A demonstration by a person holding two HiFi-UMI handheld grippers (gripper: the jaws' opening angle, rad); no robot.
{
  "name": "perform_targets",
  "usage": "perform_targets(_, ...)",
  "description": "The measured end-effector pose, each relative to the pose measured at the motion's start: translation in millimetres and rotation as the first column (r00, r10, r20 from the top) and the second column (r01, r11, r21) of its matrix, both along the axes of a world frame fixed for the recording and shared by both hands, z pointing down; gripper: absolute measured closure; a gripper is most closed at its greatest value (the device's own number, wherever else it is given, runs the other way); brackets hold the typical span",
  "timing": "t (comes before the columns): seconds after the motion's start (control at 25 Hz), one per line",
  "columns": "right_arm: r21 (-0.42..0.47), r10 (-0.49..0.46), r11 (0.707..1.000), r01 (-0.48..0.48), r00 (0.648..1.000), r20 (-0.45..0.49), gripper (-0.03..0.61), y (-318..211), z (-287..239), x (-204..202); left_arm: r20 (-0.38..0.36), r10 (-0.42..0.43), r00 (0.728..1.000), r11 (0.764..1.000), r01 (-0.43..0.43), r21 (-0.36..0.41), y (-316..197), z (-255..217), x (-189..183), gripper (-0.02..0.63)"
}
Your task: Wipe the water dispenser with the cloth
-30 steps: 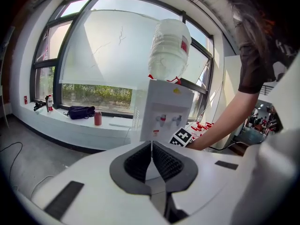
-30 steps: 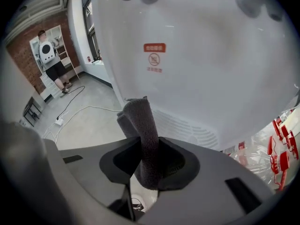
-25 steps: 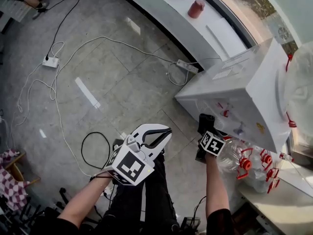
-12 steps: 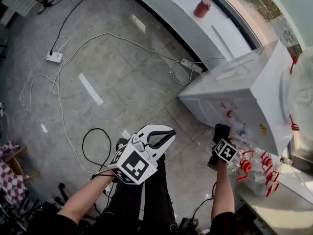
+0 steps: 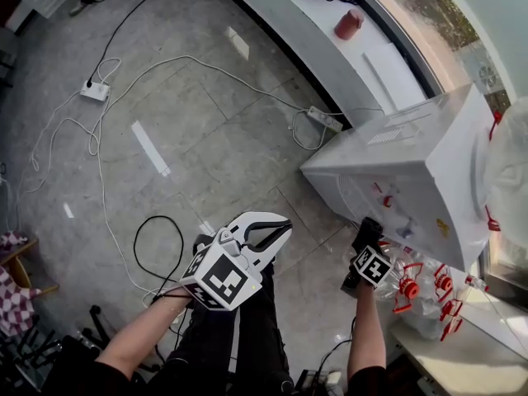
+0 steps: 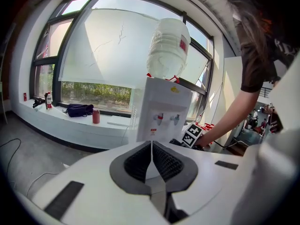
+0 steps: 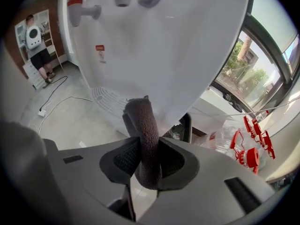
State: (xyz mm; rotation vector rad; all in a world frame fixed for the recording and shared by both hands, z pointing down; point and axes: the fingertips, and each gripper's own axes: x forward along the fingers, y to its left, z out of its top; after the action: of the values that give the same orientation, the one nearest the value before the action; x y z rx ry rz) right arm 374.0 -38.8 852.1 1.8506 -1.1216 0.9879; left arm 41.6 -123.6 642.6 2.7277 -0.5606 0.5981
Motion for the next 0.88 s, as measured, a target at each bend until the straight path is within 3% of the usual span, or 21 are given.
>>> perform_targets(0.28, 0.002, -0.238, 0.971, 0.239, 0.965, 0.106, 0.471, -29, 58, -92, 0.009, -0.038, 0.999, 0.999, 0.037, 0.012, -8, 21, -14, 0.594)
perform_targets(0.4, 0.027, -0.279, 0.96, 0.278, 0.951, 0.134, 0.471, -55, 84, -122, 0.015, -0.057, 0.998, 0.998, 0.056, 0.016, -10, 37, -19, 0.594)
perform_targets(0.64, 0.079, -0.298, 0.954, 0.289, 0.943, 0.146, 0.471, -101, 127, -148, 0.038, -0.087, 0.995, 0.996, 0.087, 0.004, -9, 79, -28, 0.594)
perform_targets(0.76, 0.088, -0.247, 0.967, 0.237, 0.961, 0.127, 0.471, -110, 132, -130, 0.05, -0.084, 0.995, 0.996, 0.084, 0.001, -6, 93, -25, 0.594)
perform_targets(0.88, 0.077, -0.137, 0.989, 0.13, 0.985, 0.1, 0.471, -101, 124, -90, 0.047, -0.082, 0.996, 0.997, 0.082, 0.001, -6, 95, -18, 0.594)
